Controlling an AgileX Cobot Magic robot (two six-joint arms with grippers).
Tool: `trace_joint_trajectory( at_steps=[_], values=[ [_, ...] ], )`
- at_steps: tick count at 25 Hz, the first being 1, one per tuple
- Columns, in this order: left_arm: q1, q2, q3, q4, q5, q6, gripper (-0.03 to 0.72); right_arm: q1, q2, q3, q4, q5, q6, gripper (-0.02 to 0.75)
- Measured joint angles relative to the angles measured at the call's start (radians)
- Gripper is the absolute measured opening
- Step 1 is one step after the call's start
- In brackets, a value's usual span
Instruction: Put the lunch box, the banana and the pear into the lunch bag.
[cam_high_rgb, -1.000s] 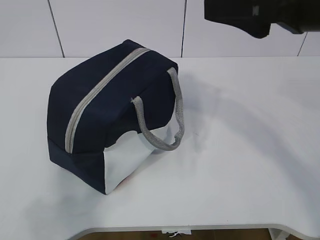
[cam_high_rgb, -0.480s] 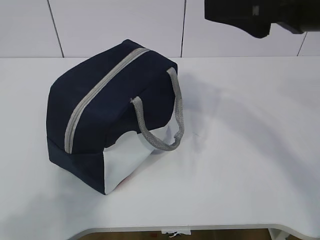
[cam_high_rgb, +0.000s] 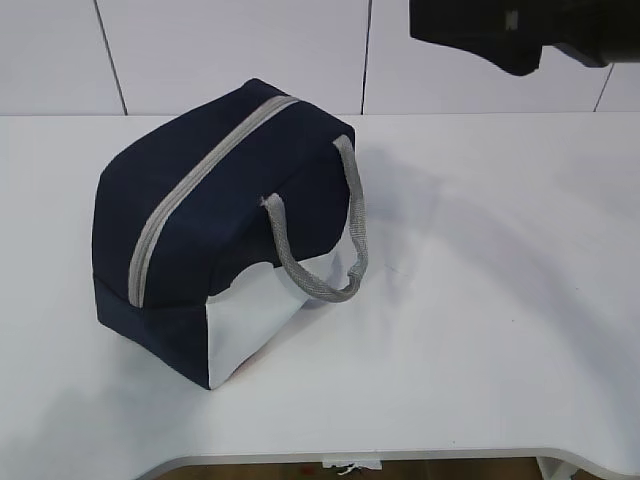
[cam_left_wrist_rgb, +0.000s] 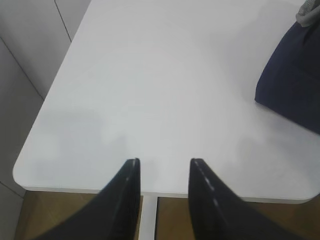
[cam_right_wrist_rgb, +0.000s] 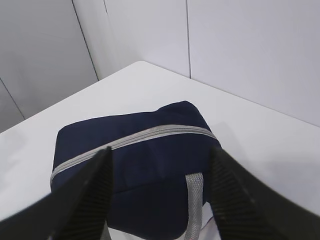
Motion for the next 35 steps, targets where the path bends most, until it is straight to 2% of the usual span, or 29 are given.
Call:
trace_joint_trajectory(
  at_steps=[12,15,21,29,32,35],
  values=[
    [0.001,0.0,0.0,0.0,0.0,0.0,0.244,0.0,0.0,0.0,0.0,0.098,0.0,0.469],
    [0.001,0.0,0.0,0.0,0.0,0.0,0.244,0.0,-0.002,0.011,0.0,0.181,0.0,0.468],
    [0.001,0.0,0.0,0.0,0.0,0.0,0.243,0.0,-0.009,0.093,0.004,0.444,-0.001,0.469],
    [0.001,0.0,0.0,0.0,0.0,0.0,0.243,0.0,-0.016,0.121,0.007,0.479,-0.003,0.468],
    [0.001,0.0,0.0,0.0,0.0,0.0,0.243,0.0,-0.028,0.123,0.049,0.48,-0.069,0.468],
    [0.001,0.0,0.0,0.0,0.0,0.0,0.243,0.0,-0.036,0.123,0.158,0.485,-0.223,0.468]
  ],
)
